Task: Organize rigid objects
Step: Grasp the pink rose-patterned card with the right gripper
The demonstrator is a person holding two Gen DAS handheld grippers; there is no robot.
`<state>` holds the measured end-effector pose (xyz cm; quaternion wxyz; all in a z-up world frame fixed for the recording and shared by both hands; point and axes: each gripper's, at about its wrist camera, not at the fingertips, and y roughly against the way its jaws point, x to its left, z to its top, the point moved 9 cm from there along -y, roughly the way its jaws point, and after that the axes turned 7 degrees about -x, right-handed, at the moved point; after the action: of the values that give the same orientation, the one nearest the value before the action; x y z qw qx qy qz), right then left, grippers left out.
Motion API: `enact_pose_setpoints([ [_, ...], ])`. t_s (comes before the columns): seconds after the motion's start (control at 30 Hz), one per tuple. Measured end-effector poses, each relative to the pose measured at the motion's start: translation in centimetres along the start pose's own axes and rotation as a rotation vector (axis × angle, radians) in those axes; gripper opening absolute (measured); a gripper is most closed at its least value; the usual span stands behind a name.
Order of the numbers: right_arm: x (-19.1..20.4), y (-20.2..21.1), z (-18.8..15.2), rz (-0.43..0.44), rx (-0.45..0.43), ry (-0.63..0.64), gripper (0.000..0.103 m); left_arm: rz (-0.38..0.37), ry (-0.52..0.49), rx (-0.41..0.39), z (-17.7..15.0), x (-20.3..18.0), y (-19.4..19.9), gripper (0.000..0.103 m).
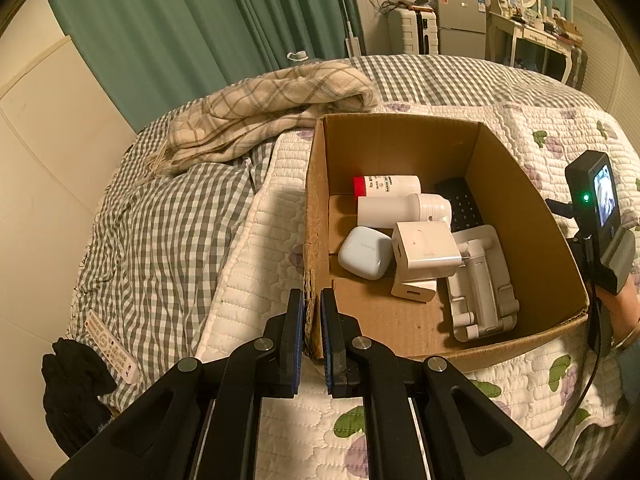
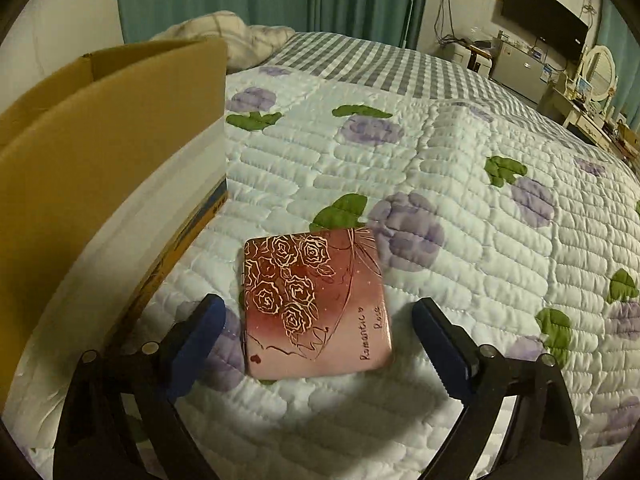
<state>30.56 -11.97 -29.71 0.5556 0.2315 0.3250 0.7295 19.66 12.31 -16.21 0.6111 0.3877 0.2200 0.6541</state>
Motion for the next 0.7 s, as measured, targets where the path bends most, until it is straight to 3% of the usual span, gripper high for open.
enact_pose_setpoints([
  [0.07,-0.2,-0.1,-0.2,-0.004,0.004,-0.006,0.089,0.000,-0.001,0.000,0.0,0.0,0.0,0.007],
  [0.17,-0.1,0.3,-0.2,0.000,-0.003,-0.002,0.071,0.000,0.000,0.001,0.0,0.0,0.0,0.007],
  [0.33,0.0,1.7,-0.6,-0.014,-0.018,0.016,0.070,0.005,-0.007,0.004,-0.2,0.1,0.1,0.007],
  [0.57,-0.7,5.1,0.0,0.008,-0.076,-0.053,0.069,0.003,-0.003,0.006,-0.2,0.1,0.0,0.007],
  [0.7,-1.2,5.8,-0.4,-0.006,-0.052,-0.088,0.067,-0.001,-0.002,0.005,0.0,0.0,0.1,0.007],
])
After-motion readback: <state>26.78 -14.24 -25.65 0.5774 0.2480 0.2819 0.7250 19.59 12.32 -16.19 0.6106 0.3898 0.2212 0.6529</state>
